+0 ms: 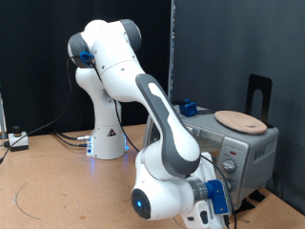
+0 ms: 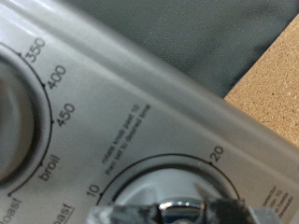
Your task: Make a piece of toast with the oven
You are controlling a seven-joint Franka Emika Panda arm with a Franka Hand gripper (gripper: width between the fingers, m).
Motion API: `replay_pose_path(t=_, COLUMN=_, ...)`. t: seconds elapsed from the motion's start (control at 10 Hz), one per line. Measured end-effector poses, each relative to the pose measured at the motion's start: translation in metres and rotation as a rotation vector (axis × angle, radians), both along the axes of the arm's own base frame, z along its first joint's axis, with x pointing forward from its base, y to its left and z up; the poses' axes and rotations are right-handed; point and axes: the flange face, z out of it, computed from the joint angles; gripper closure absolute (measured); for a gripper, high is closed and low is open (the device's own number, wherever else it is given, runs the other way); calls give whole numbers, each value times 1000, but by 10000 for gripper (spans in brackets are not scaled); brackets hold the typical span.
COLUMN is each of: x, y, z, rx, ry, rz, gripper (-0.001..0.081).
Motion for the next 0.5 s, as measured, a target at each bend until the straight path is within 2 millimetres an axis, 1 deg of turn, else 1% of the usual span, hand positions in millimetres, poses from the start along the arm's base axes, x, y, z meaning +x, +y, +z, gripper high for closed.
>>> replay_pose_path(t=0.3, x=0, y=0, z=0, rx=-4, ry=11, rz=-3, gripper=713)
replay_pose_path(t=0.4, x=2, y=-2, z=2, rx=-8, ry=17, rz=-7, gripper=668)
replay_pose_path(t=0.5, x=4, y=-3, z=6, rx=-17, ry=42, rz=-9, gripper=668)
